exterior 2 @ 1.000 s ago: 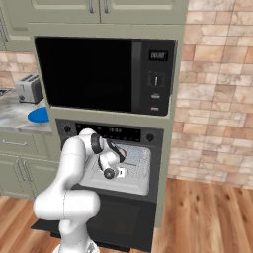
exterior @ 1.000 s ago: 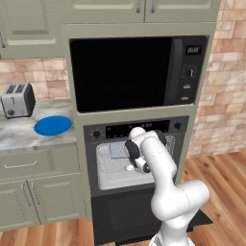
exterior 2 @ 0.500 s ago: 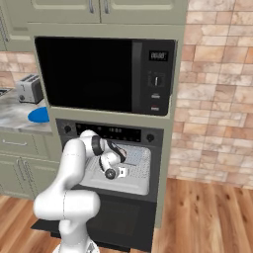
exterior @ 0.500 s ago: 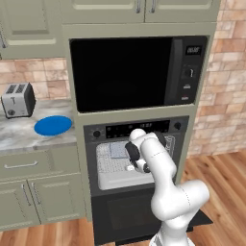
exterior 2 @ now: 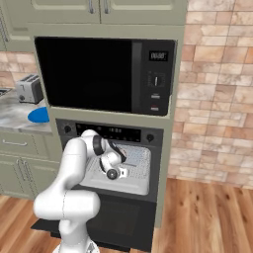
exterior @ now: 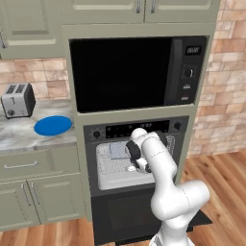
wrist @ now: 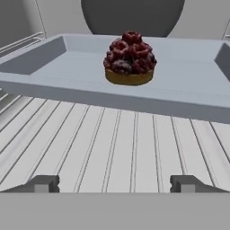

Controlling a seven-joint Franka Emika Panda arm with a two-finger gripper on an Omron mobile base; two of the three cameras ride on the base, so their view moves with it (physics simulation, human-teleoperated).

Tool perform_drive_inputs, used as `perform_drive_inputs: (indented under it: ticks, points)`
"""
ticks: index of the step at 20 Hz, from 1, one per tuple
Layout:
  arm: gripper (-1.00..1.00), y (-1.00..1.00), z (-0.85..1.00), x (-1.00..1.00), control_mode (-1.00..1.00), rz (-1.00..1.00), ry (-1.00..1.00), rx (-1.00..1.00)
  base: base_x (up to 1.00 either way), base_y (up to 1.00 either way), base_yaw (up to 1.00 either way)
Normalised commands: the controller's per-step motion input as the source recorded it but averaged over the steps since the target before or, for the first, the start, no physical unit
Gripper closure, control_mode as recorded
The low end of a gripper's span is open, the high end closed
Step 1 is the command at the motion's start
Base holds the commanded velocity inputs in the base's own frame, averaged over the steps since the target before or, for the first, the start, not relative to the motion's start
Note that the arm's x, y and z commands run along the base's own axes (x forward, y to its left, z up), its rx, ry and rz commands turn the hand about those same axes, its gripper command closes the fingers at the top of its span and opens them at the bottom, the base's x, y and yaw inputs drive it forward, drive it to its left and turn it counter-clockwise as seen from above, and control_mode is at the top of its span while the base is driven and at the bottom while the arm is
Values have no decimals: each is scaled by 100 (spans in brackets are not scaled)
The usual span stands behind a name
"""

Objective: Take the baked cake out of the oven and place it on the plate for cooling. Then close the oven door.

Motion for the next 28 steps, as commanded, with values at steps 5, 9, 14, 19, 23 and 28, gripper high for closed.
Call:
perform_drive_inputs:
  ticks: [5, 9, 14, 19, 23, 28]
  points:
    - [-100, 0, -46, -58, -100, 0, 20, 0, 0, 0, 0]
    - [-100, 2, -50, -74, -100, 0, 17, 0, 0, 0, 0]
    - [-100, 14, -52, -65, -100, 0, 12, -1, 0, 0, 0]
    - [-100, 28, -54, -56, -100, -1, 5, -7, 0, 0, 0]
    - [-100, 29, -43, -44, -100, -3, 2, -8, 0, 0, 0]
    - [-100, 34, -48, -51, -100, -4, 4, -7, 0, 0, 0]
